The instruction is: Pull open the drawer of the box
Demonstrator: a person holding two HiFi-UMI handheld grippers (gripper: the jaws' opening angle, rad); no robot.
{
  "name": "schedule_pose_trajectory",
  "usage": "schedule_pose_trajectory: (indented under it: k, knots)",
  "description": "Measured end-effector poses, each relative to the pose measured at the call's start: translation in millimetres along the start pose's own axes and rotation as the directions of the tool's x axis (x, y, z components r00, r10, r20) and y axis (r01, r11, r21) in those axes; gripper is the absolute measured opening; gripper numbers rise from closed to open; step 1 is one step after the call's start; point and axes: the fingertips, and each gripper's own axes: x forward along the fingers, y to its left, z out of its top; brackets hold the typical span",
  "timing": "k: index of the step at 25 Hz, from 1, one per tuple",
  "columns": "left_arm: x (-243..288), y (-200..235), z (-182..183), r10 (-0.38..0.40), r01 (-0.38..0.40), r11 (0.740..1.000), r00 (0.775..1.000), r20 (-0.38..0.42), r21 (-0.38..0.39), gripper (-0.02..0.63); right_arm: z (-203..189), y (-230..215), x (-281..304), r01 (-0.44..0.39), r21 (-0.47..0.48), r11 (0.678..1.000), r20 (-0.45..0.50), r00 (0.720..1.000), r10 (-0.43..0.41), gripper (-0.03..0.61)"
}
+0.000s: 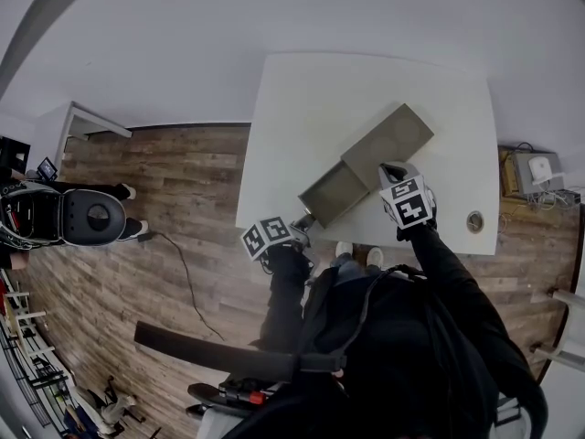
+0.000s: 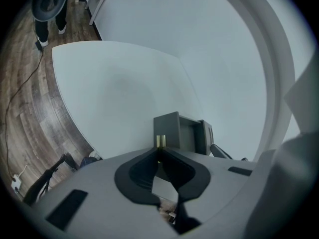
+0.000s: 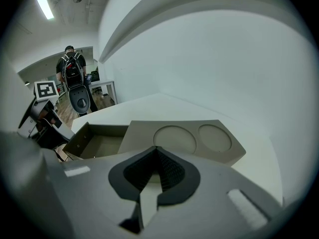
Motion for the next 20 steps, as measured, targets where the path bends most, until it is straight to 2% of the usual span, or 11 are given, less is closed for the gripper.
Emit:
schedule_pose_trajectory:
  k: [3, 8, 11, 13, 16, 18, 20]
  knots:
    - [-1, 2, -1, 0.014, -0.014, 1.000, 1.000, 0.004, 0.015, 0.025, -2, 1, -2, 0.001, 0.002, 1.000, -0.001, 1.000, -0.001, -0.009]
    - [-20, 2, 6, 0.040, -0.048, 0.996, 0.994, 0.099, 0.073, 0.025, -10, 2, -8, -0.008, 0.008, 1.000, 0.015, 1.000, 0.008, -0.009]
    - [-43, -11, 29, 0.092, -0.135, 0.972, 0.972, 0.216, 0.192, 0.025, -10, 0, -16, -0.010, -0.003, 1.000, -0.002, 1.000, 0.010, -0.008]
    - [-55, -36, 49, 0.083, -0.178, 0.937, 0.950, 0.302, 0.301, 0.022, -1, -4, -23, 0.007, 0.008, 1.000, 0.024, 1.000, -0.007, -0.008]
    - [-54, -98, 66, 0.002, -0.177, 0.869, 0.936, 0.353, 0.462, 0.002, 22, -17, -43, 0.034, 0.058, 0.998, 0.109, 0.993, -0.040, -0.008]
    - [-48, -147, 66, -0.070, -0.162, 0.806, 0.929, 0.363, 0.569, 0.001, 39, -27, -65, 0.054, 0.088, 0.995, 0.175, 0.982, -0.068, -0.008]
    - [-45, -195, 63, -0.140, -0.165, 0.724, 0.915, 0.377, 0.670, 0.002, 57, -38, -91, 0.079, 0.116, 0.990, 0.243, 0.964, -0.105, -0.008]
